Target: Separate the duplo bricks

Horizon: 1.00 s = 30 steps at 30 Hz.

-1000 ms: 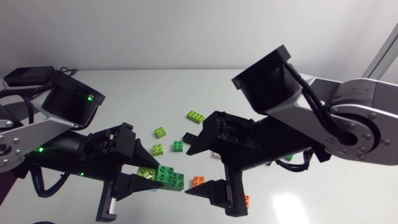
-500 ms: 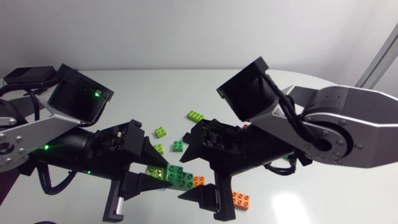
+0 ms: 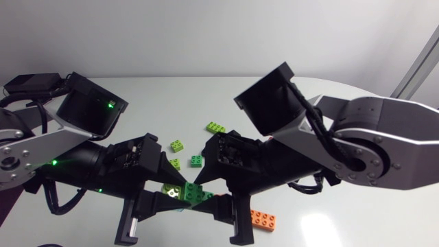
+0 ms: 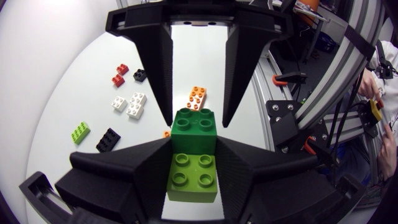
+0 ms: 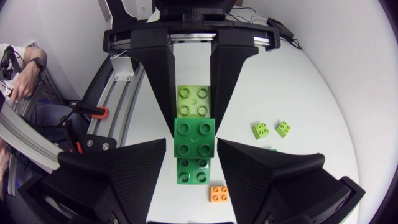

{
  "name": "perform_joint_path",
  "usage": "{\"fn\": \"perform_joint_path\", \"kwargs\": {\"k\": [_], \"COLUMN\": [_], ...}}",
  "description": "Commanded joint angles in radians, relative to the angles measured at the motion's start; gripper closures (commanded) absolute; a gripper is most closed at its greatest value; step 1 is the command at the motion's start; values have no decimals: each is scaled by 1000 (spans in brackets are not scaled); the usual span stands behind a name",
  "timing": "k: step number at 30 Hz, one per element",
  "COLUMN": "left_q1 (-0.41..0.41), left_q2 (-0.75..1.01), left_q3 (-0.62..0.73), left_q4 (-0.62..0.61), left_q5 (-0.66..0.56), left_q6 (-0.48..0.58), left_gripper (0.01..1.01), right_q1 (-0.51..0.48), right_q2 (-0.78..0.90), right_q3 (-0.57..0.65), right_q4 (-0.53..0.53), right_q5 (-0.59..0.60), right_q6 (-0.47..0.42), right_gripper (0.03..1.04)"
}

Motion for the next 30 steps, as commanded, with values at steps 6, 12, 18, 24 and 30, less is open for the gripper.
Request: {"fn": "perform_joint_path", "kwargs": {"k": [6,12,18,24,30], "left_q1": [-10,-8,12,18,38], "left_q2": [0,-26,-58,-66,-66], "left_q3": [35,37,45,22,-3], "left_q4": [10,8,-41,-45,-41], "left_q5": [0,-1,-1,-1,-1], "left_q6": [-34,-49,-40,-31,-17], "left_gripper": [710,692,297,270,270], "right_q1": [18,26,21,18,16], "right_q2": [12,5,-6,-12,-34], "right_q3": [-16,-24,-28,-10,7], "right_q4": [17,17,15,11,-8], "right_q5": [12,24,38,47,56], "right_q6": [16,16,18,24,27], "right_gripper": [779,787,789,787,787]}}
